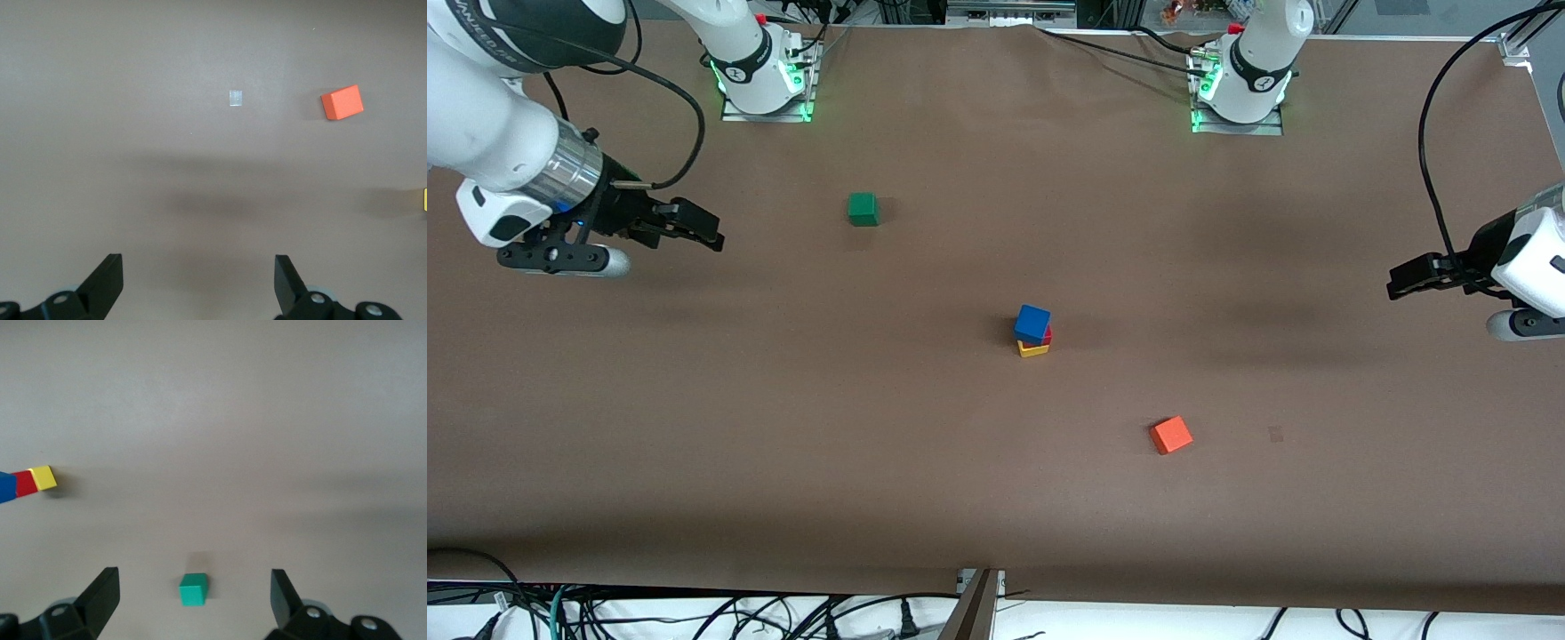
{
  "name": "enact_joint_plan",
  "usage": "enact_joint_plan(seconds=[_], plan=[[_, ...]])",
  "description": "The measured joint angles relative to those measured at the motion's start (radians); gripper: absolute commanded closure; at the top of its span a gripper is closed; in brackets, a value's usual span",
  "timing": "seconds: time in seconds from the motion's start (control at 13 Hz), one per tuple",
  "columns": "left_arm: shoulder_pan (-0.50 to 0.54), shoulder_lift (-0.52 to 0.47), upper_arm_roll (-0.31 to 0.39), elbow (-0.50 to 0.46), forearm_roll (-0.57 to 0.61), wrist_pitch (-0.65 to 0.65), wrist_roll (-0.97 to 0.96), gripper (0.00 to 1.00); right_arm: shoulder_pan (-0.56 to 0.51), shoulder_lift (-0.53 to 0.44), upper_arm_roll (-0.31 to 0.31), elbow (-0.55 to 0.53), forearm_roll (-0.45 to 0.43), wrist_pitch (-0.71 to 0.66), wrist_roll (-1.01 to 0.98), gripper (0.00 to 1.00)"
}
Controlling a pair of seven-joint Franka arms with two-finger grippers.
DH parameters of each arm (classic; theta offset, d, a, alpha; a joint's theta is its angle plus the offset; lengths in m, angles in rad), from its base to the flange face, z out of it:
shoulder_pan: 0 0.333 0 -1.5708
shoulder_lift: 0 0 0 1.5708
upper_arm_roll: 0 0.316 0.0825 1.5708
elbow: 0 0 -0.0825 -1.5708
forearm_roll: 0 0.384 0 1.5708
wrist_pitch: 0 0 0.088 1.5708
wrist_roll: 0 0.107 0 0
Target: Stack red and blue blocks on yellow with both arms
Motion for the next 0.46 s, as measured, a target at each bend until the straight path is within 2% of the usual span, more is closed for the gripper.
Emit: enact_joint_plan(seconds=[0.46], plan=[[-0.001,0.0,-0.001,0.0,0.0,0.0,0.0,0.0,0.001,0.001,-0.008,-0.004,-0.018,0.003,-0.068,0.0]])
